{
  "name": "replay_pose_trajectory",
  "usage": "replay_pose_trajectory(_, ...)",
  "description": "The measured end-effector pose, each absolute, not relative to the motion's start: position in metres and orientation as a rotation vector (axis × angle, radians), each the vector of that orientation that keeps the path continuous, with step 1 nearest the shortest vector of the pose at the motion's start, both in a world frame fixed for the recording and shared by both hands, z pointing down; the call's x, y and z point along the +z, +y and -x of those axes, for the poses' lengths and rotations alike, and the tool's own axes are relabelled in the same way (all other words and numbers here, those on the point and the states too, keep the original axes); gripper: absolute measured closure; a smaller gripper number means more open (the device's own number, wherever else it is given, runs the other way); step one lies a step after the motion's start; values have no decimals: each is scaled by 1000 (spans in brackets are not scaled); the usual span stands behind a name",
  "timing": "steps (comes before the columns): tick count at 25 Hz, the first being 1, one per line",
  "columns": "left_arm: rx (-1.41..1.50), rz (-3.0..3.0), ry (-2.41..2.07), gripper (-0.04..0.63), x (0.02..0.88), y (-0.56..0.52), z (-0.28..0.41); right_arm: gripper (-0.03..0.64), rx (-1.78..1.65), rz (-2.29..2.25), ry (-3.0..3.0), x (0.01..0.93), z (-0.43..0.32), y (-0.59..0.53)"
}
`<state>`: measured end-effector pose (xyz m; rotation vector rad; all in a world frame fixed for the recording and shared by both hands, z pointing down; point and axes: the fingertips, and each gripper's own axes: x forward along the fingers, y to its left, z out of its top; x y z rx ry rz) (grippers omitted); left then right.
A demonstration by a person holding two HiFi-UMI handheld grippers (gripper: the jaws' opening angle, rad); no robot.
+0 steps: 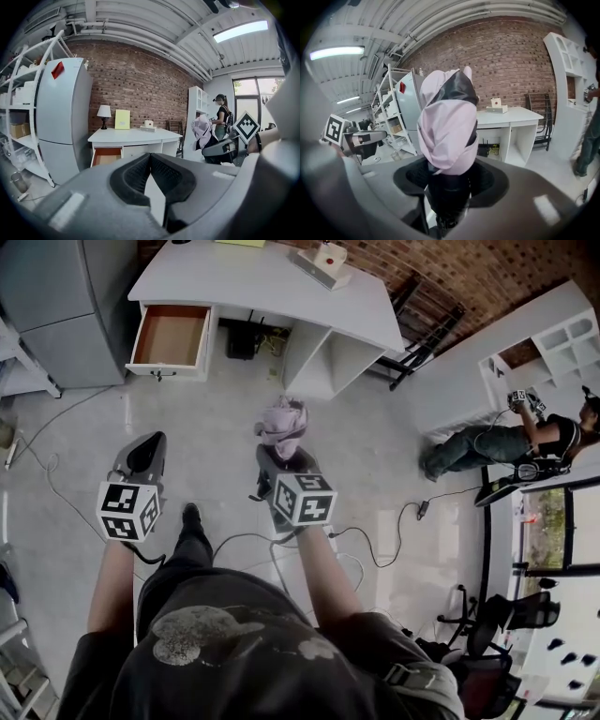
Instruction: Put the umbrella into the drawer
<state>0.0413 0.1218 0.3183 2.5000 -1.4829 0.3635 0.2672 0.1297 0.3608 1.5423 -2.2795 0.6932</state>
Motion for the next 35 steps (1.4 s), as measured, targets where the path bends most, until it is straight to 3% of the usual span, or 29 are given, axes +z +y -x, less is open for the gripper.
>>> replay_pose_trajectory(10, 365, -2482, -1440, 584, 326, 5, 19, 397, 698, -1578, -2245, 348, -214, 10)
replay_pose_trajectory(35, 398, -2283, -1638, 584, 366, -114, 98, 397, 673, -1254, -2366, 392, -114, -178)
